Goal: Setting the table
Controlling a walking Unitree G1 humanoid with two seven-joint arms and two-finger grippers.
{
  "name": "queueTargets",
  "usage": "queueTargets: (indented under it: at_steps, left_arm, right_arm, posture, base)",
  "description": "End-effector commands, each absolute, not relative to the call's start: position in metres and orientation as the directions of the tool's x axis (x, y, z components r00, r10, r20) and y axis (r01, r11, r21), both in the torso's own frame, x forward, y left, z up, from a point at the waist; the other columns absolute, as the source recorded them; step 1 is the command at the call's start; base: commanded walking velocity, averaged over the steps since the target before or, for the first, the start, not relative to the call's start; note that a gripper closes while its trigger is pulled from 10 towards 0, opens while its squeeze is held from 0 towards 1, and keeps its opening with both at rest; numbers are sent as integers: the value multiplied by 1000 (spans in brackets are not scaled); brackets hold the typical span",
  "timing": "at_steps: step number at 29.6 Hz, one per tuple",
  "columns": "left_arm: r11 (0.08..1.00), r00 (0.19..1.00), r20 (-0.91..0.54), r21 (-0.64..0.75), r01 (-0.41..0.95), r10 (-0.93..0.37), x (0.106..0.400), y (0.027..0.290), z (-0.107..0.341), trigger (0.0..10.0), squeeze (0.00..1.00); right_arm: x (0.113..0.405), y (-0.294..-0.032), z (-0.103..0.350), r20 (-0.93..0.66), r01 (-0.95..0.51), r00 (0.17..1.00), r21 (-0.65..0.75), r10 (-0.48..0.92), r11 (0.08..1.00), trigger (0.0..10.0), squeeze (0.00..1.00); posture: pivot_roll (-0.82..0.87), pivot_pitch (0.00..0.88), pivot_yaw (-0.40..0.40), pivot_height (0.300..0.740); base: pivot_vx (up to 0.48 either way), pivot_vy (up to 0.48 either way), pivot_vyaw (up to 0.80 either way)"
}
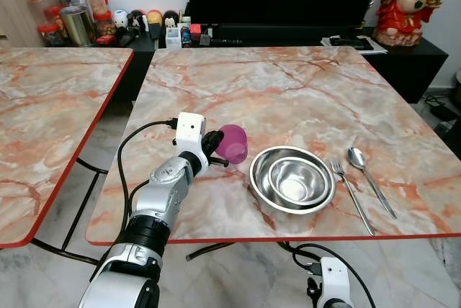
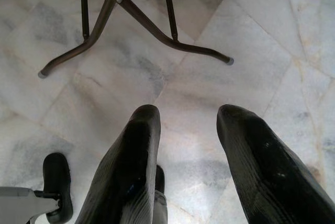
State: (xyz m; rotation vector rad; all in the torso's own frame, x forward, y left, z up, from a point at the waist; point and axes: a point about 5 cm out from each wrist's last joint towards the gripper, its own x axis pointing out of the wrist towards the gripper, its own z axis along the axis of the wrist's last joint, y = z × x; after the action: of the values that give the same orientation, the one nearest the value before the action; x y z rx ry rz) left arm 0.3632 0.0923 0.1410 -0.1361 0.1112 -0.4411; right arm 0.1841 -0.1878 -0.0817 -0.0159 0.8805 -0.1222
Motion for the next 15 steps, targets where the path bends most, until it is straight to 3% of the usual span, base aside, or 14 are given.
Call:
queueTargets:
  at_steps: [1, 15]
  left_arm:
    - [894, 898, -54, -130, 428, -438, 367, 87, 157, 10000, 0]
    - [924, 905, -224, 39, 380, -363, 378, 81, 169, 10000, 0]
  right_arm:
    - [186, -188, -80, -763, 102, 637, -65, -115, 993, 10000, 0]
    - [183, -188, -82, -768, 113, 629, -65, -122, 991, 10000, 0]
  posture:
    - [48, 0, -33, 740]
    - [45, 0, -24, 740]
  base:
    - [0, 0, 0]
    - [0, 0, 0]
